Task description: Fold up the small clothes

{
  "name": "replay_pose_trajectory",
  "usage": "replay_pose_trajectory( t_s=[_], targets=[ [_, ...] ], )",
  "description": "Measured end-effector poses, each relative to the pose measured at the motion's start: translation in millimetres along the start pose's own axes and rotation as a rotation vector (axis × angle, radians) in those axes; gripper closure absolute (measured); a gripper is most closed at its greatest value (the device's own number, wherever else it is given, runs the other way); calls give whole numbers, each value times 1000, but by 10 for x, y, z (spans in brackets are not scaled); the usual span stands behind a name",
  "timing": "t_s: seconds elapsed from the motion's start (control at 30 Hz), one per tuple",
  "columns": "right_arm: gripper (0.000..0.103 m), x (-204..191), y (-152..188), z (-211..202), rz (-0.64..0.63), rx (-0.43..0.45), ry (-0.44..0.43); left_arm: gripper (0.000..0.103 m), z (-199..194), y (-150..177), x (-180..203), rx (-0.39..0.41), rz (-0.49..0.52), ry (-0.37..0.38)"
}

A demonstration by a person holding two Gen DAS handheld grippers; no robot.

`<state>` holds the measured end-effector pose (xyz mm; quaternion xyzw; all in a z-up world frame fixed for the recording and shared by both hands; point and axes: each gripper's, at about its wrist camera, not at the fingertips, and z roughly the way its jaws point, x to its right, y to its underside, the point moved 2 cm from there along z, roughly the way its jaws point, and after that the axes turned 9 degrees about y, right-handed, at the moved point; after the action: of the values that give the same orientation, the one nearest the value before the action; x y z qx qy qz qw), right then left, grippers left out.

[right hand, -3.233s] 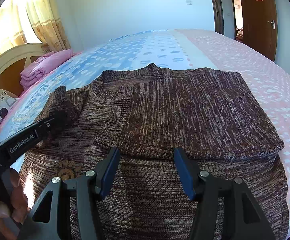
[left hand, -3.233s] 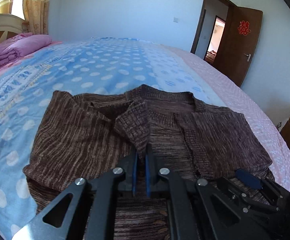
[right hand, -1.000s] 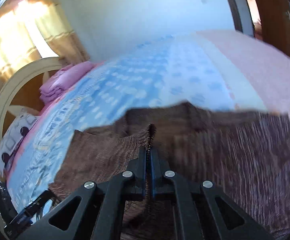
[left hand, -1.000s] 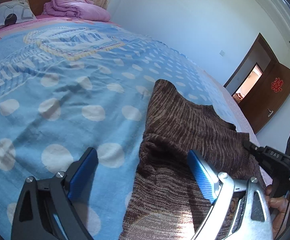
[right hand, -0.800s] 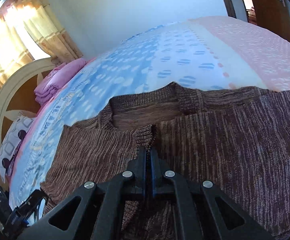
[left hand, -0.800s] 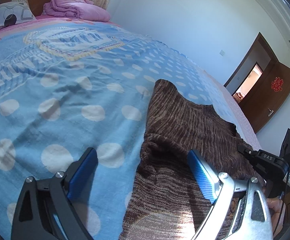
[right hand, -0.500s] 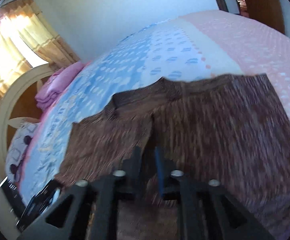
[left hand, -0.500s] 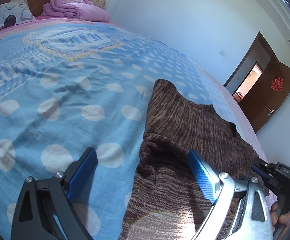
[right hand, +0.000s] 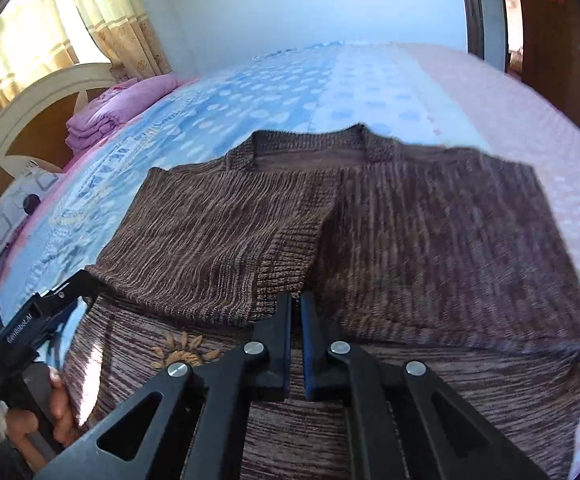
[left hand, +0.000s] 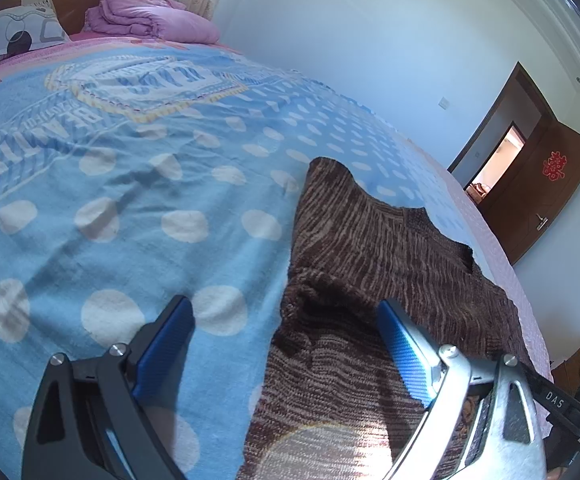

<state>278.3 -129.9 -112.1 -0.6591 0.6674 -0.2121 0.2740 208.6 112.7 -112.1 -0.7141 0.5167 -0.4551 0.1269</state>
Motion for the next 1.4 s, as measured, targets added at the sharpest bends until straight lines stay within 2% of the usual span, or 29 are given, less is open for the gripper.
replay_pose_trajectory(
  t_s=[0.13,0.23,0.33,0.47,0.57,0.63,0.67,0.73,0.8,0.87,0.97,1.07,1.13,1.17,1.2,1.27,1.33,1.4],
  targets=[
    [103,80,44,101,-16,-33,74,7,0,3,4,1,1,1],
    [103,102,56,43,2,10,66,7,-4,3,4,3,0,3],
    [103,82,30,-205,38,106,28,7,-5,4,8,4,3,2],
    [103,-29,9,-375,33,148,-30,7,0,1,12,3,4,1],
    [103,-241,43,-217,-55,97,-24,6,0,4,17,1,8,1],
    [103,-290,129,33,-92,-1,45,5,3,5,17,1,11,2],
    [103,-259,165,147,-72,-35,47,5,6,4,17,1,13,5],
    [103,-187,131,136,-22,-34,16,4,13,6,21,0,17,3],
    [103,-148,125,120,-3,-60,22,3,22,-1,19,-6,19,9],
    [103,-106,143,-49,32,-54,61,1,22,-7,12,-8,13,24],
    [103,-12,234,-462,68,17,16,0,18,-10,3,-15,4,51],
    [102,121,365,-925,55,86,58,0,0,-2,22,-53,24,73],
    [95,290,481,-1183,67,97,93,0,-63,38,82,-119,90,97],
    [82,403,549,-1311,80,95,106,0,-130,73,114,-154,137,120],
    [60,503,607,-1418,92,95,117,0,-223,123,130,-188,175,151],
    [39,725,790,-1704,118,116,156,0,-433,231,118,-230,220,212],
    [38,913,965,-1926,130,139,199,0,-695,332,84,-265,271,252],
    [38,1059,1129,-2066,132,130,206,0,-936,418,46,-291,325,262]
  ],
)
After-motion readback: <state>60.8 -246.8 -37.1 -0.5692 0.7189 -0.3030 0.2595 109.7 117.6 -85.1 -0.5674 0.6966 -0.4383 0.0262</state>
